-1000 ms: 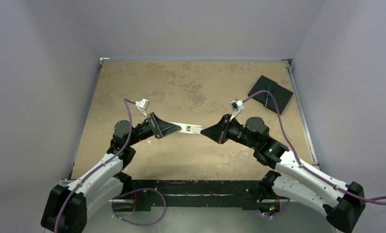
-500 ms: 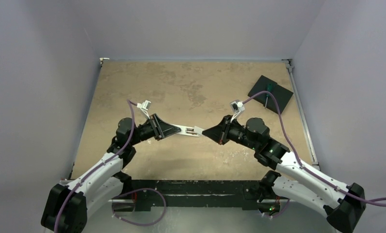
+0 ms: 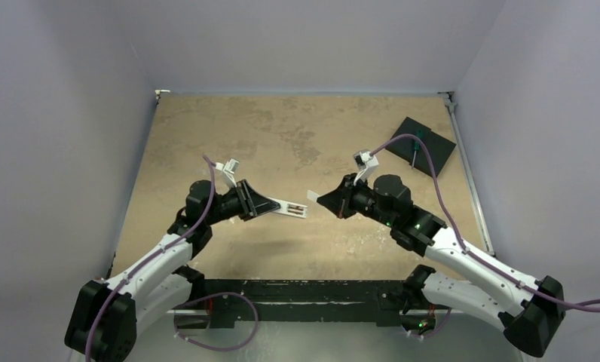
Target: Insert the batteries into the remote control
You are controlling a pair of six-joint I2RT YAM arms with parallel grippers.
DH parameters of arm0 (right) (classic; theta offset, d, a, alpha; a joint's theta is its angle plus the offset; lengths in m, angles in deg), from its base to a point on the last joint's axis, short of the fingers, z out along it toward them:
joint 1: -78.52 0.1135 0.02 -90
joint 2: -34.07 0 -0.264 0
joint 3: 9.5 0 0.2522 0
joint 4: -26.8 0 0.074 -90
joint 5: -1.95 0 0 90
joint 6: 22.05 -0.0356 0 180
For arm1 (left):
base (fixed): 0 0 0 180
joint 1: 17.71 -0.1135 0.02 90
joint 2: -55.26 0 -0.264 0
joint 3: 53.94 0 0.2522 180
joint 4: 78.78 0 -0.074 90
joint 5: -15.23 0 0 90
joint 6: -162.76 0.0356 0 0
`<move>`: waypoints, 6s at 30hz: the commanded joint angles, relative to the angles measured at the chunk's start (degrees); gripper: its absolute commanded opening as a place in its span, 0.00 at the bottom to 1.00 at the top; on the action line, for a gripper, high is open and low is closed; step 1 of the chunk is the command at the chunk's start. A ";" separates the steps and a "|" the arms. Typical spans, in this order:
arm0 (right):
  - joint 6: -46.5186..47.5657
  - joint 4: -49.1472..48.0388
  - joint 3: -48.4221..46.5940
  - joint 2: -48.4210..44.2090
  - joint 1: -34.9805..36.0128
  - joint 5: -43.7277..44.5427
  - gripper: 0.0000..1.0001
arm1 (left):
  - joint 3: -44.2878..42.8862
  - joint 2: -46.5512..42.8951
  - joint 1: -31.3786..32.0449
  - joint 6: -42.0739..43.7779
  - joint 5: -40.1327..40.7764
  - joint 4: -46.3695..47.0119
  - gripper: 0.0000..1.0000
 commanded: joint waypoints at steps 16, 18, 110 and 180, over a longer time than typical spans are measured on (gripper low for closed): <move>6.93 -2.05 -3.31 11.02 -17.22 -8.67 0.00 | 0.69 -0.35 -0.05 2.35 0.24 -0.16 0.00; 6.32 -2.92 -2.27 12.02 -19.35 -10.90 0.00 | 0.66 -0.22 -0.05 2.32 0.13 0.01 0.00; 6.34 -11.11 9.13 22.11 -42.70 -16.89 0.45 | 2.42 -1.15 -0.14 2.92 -1.82 0.32 0.00; 42.96 -13.24 3.28 12.07 7.33 -9.23 0.64 | -0.16 12.20 2.94 -4.42 -10.58 9.86 0.00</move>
